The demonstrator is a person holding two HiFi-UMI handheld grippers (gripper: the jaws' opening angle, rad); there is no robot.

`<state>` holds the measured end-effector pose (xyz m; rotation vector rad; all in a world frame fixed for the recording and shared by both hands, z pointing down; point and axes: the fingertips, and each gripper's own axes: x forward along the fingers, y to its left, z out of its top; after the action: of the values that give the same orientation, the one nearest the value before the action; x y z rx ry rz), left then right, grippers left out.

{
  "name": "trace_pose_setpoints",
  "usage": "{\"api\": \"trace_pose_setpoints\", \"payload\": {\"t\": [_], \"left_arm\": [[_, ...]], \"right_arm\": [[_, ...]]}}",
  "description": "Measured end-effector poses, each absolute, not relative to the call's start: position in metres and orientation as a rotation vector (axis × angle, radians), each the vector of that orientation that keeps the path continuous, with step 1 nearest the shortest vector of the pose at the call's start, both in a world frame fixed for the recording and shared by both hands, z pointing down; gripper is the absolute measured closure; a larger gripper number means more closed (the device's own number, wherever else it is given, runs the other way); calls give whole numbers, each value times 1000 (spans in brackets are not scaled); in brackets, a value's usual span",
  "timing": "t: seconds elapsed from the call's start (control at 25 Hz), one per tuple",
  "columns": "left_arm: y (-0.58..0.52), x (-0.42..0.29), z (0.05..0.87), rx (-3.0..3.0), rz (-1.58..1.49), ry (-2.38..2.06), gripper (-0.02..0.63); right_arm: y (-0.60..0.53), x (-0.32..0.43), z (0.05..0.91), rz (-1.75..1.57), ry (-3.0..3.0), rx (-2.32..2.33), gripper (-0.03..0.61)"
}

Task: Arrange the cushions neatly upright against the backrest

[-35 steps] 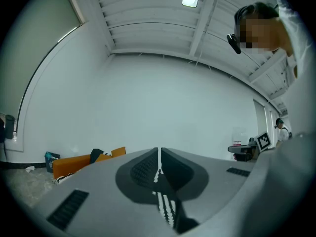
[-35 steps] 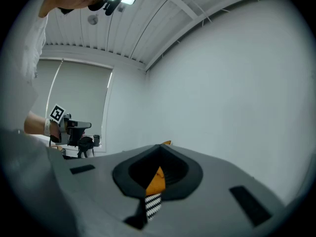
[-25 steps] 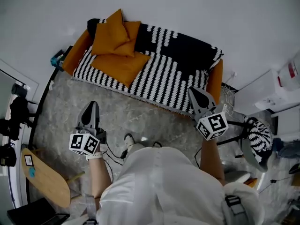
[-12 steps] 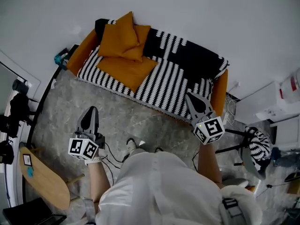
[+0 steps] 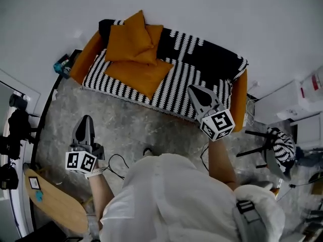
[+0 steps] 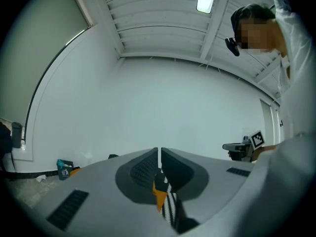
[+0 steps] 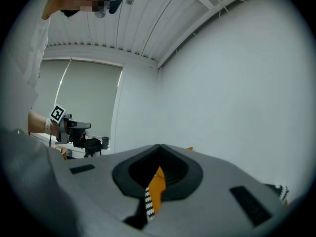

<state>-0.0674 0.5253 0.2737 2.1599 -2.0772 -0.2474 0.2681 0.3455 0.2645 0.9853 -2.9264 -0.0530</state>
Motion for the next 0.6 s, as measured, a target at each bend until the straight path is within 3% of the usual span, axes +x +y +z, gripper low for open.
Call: {"api": "trace_pose_setpoints", "payload": {"t": [0.6], "left_arm": [[437,-112,307,2209,-259,-1929,583]], "right_arm": [[289,203,291,3,-2874,982,571]]}}
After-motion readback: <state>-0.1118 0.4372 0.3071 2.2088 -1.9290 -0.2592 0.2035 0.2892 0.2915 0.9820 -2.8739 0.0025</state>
